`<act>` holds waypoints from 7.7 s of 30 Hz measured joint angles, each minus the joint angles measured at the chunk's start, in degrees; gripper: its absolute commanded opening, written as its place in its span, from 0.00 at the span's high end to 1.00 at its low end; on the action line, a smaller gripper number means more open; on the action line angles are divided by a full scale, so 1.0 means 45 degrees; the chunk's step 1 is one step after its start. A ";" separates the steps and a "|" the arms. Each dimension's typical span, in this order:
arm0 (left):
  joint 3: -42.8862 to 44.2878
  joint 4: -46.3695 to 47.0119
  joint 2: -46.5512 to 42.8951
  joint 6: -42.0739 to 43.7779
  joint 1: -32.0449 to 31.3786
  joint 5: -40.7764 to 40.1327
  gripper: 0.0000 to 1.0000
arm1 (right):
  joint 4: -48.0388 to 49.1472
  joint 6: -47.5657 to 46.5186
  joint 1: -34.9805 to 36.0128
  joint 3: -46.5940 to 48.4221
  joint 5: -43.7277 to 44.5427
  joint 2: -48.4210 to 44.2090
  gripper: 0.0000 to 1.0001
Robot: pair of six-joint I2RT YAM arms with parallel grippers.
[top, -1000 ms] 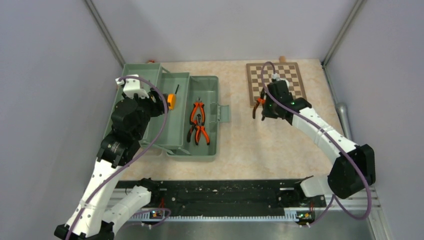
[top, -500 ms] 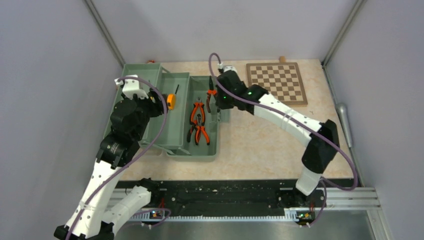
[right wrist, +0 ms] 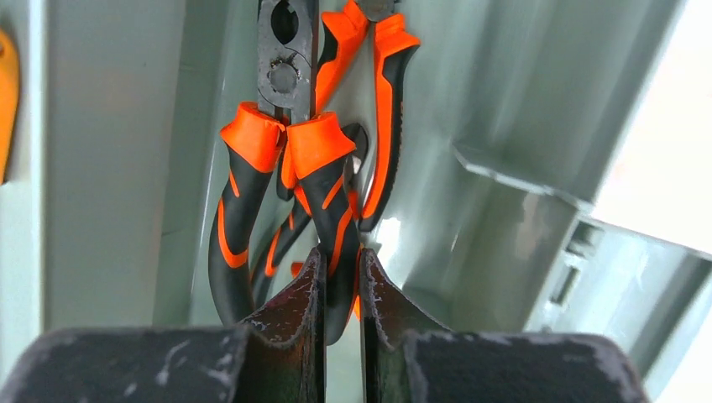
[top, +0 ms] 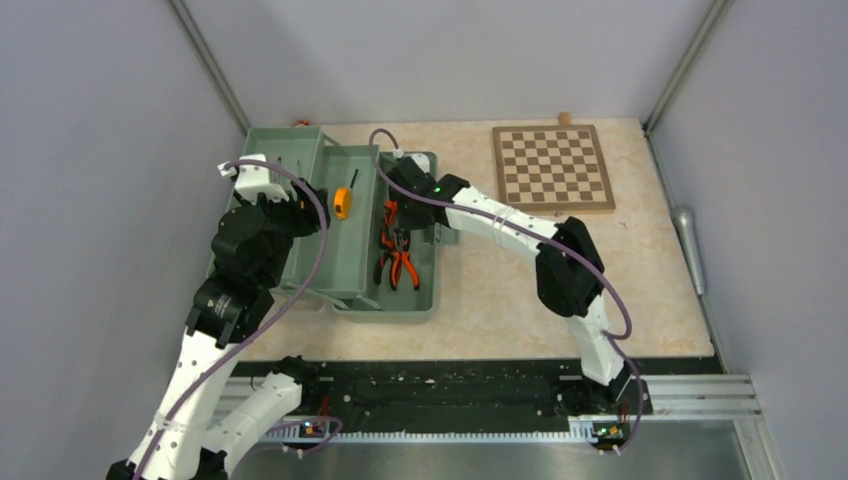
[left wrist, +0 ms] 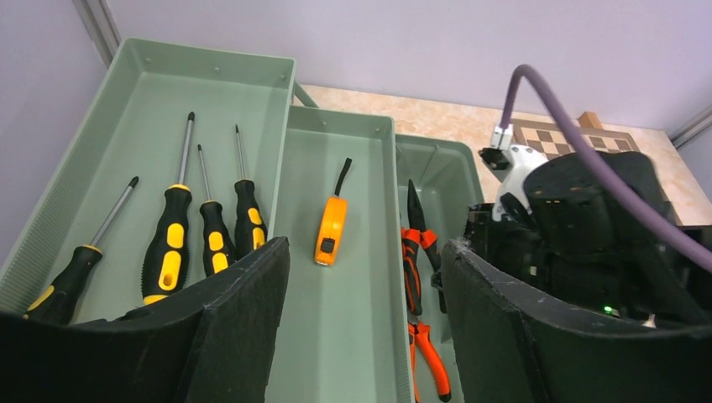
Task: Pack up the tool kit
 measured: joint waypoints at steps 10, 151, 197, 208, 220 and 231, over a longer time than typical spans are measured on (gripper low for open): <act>0.0000 -0.0015 -0.0126 0.0005 0.0000 -0.0049 0.29 | -0.0262 0.0321 0.0000 0.1559 0.0180 0.1768 0.82; 0.3196 -0.1715 0.4469 -0.1719 0.5299 0.2283 0.24 | 0.3701 -0.2463 -0.3041 -1.0244 0.2346 -0.7043 1.00; -0.1715 -0.0952 0.8388 -0.0117 0.8340 0.6902 1.00 | 0.5066 -0.3167 -0.3657 -1.1268 0.0374 -0.7762 0.86; 0.0767 -0.3847 0.7592 0.0248 0.6382 0.3594 1.00 | 0.5323 -0.2181 -0.3934 -1.1482 -0.1190 -0.8063 0.66; 0.4483 -0.6713 0.7742 0.0923 0.5178 0.1486 1.00 | 0.6047 -0.0831 -0.3871 -1.2356 -0.3201 -0.8723 0.61; 0.8179 -0.8514 0.9675 0.2293 0.3419 -0.1297 1.00 | 0.6693 0.0039 -0.2565 -1.2662 -0.4017 -0.8728 0.57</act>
